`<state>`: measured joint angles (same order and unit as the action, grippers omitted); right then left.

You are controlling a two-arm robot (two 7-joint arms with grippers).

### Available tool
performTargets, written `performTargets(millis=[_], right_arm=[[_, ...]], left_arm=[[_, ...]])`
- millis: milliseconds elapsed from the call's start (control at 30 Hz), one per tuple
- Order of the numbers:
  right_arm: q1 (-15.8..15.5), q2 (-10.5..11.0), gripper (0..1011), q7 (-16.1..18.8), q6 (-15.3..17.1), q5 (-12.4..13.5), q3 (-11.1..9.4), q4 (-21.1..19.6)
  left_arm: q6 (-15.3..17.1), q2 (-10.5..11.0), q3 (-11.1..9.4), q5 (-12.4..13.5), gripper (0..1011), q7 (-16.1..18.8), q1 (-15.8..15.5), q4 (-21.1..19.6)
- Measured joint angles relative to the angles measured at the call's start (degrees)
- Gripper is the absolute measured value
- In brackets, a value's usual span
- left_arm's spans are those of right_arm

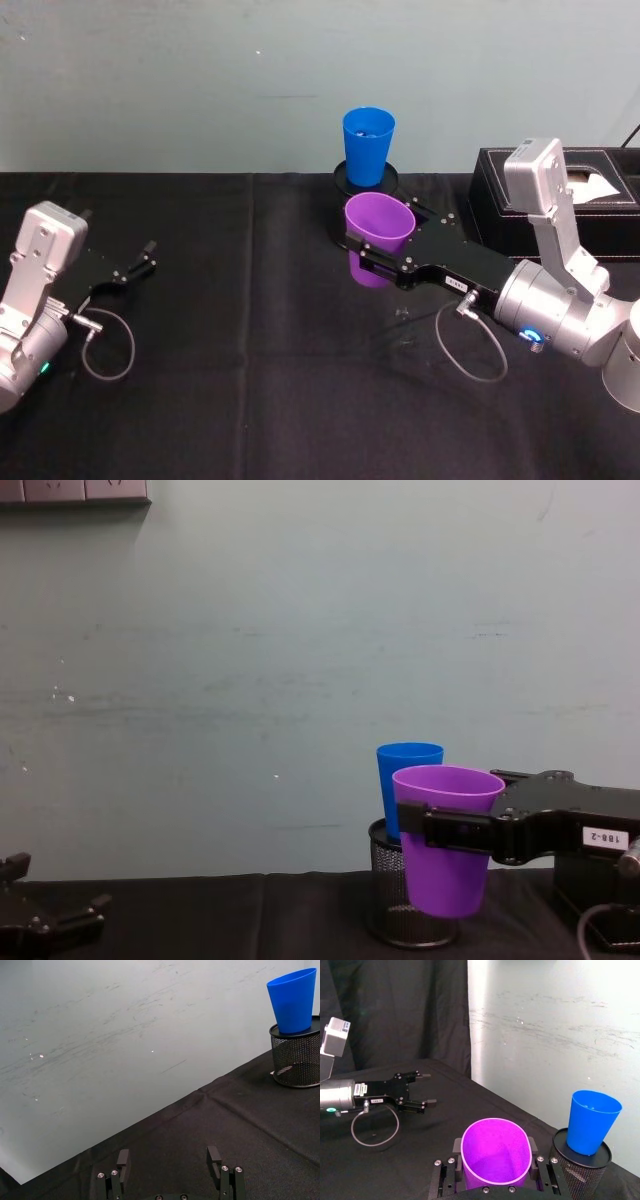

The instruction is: Pick up one cup with a gripper and tap it against the other cup.

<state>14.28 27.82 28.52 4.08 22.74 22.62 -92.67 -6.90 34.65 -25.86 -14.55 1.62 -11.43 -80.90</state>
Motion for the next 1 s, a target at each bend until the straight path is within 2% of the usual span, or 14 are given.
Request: performTargets(millis=[1000], right_arm=[[0.0,0.0,723,0.0,0.0,0.0,0.1,0.0]], left_arm=[[0.0,0.0,0.0,0.0,1000,0.0,0.0,0.0]])
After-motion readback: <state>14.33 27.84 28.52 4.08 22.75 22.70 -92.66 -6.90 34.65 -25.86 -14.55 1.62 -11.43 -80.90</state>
